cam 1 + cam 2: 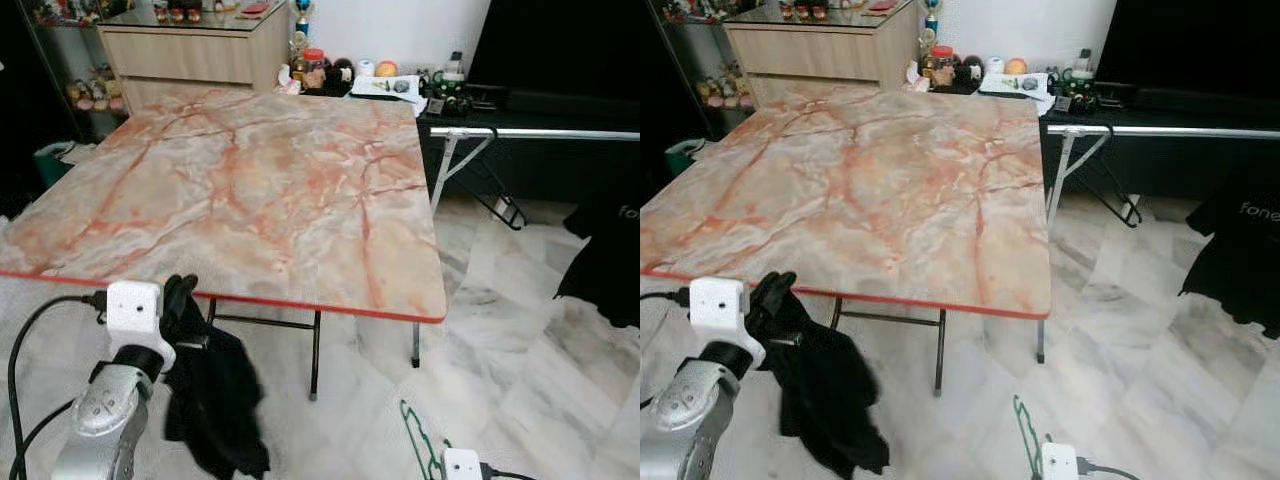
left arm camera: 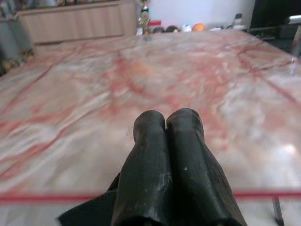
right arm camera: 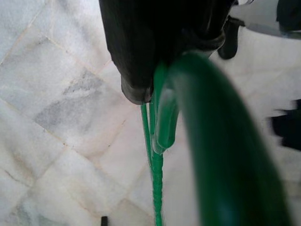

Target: Hang hanger

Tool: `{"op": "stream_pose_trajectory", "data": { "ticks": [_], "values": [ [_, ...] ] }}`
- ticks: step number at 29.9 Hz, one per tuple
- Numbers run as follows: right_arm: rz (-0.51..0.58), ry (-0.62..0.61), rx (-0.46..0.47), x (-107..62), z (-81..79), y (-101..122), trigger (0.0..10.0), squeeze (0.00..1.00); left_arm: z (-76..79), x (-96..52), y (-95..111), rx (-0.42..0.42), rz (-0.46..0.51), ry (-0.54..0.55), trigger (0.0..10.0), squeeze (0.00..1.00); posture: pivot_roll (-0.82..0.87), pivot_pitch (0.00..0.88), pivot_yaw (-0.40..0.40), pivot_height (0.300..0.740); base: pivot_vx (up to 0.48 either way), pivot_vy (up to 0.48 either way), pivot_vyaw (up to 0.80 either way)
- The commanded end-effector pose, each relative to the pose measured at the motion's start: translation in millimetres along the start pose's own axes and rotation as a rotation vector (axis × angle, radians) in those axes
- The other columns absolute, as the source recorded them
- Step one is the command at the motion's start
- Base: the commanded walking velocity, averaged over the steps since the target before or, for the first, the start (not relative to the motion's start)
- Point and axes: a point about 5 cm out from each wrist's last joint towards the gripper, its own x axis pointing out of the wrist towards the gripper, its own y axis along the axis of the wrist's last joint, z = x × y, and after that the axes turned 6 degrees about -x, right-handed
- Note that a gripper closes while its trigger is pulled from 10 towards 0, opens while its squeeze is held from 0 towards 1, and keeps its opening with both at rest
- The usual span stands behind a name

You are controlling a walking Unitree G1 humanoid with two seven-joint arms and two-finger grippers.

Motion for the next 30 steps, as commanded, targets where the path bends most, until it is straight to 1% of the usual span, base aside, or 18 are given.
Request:
{"op": "stream_pose_trajectory", "data": {
  "ticks": [1,3,6,8,9,12,13,15,16,18,21,24,26,27,28,30],
  "values": [
    [0.000,-0.007,0.016,-1.3,1.1,-3.8,10.0,0.00,1.7,5.3,14.6,0.014,0.049,-0.027,10.0,0.00,0.14,0.046,0.003,0.740,0.375,0.000,0.00],
    [-0.003,-0.008,0.018,-2.2,1.8,-6.6,10.0,0.00,1.0,9.0,20.5,0.025,0.068,-0.028,10.0,0.00,0.14,0.046,0.003,0.740,0.375,0.000,0.00],
    [-0.014,-0.010,0.020,-4.7,2.7,-14.7,10.0,0.00,-1.7,29.8,51.0,0.031,0.164,-0.041,10.0,0.00,0.14,0.046,0.003,0.740,0.380,0.000,0.00],
    [-0.017,-0.011,0.023,-5.5,3.3,-17.0,10.0,0.00,-1.8,38.3,62.7,0.049,0.194,-0.054,10.0,0.00,0.14,0.042,0.003,0.740,0.379,0.000,0.00],
    [-0.020,-0.012,0.025,-6.5,3.7,-19.8,10.0,0.00,-2.3,48.0,76.1,0.051,0.227,-0.064,10.0,0.00,0.14,0.039,0.004,0.740,0.382,0.000,0.00],
    [-0.023,-0.013,0.026,-7.5,4.5,-22.7,10.0,0.00,0.9,65.6,100.4,0.098,0.284,-0.106,10.0,0.00,0.15,0.033,0.000,0.740,0.381,0.000,0.00],
    [-0.024,-0.012,0.025,-7.6,4.5,-23.0,10.0,0.00,1.9,69.3,105.5,0.110,0.297,-0.117,10.0,0.00,0.15,0.031,-0.001,0.740,0.379,0.000,0.00],
    [-0.023,-0.011,0.025,-7.3,4.6,-22.1,10.0,0.00,3.2,80.0,121.9,0.112,0.333,-0.133,10.0,0.00,0.15,0.028,0.002,0.740,0.379,0.000,0.00],
    [-0.013,-0.015,0.029,-4.4,5.9,-13.4,10.0,0.00,6.0,88.6,137.8,0.114,0.371,-0.155,10.0,0.00,0.15,0.023,0.005,0.740,0.379,0.000,0.00],
    [-0.006,-0.018,0.030,-2.6,6.6,-7.4,10.0,0.00,8.7,94.3,149.3,0.118,0.397,-0.165,10.0,0.00,0.15,0.023,0.005,0.740,0.381,0.000,0.00],
    [-0.003,-0.015,0.024,-1.8,6.1,-4.7,10.0,0.00,12.2,101.5,164.4,0.130,0.446,-0.179,10.0,0.00,0.16,0.010,0.001,0.740,0.379,0.000,0.00],
    [-0.004,-0.013,0.022,-1.8,5.8,-5.1,10.0,0.00,10.4,104.8,173.5,0.109,0.474,-0.158,10.0,0.00,0.16,0.006,0.004,0.740,0.380,0.000,0.00],
    [-0.006,-0.011,0.022,-2.2,6.1,-6.2,10.0,0.00,9.8,104.5,171.8,0.097,0.472,-0.154,10.0,0.00,0.16,0.006,0.003,0.740,0.382,0.000,0.00],
    [-0.009,-0.010,0.021,-2.4,6.7,-6.9,10.0,0.00,8.8,102.5,159.4,0.100,0.433,-0.150,10.0,0.00,0.16,0.005,0.002,0.740,0.371,0.000,0.00],
    [-0.009,-0.009,0.020,-2.4,7.0,-7.1,10.0,0.00,8.5,101.5,154.8,0.100,0.418,-0.149,10.0,0.00,0.16,0.006,0.002,0.740,0.371,0.000,0.00],
    [-0.013,-0.007,0.013,-2.7,7.6,-8.0,10.0,0.00,8.7,98.3,135.8,0.111,0.341,-0.158,10.0,0.00,0.16,0.005,0.001,0.740,0.144,0.000,0.00]
  ]
}}
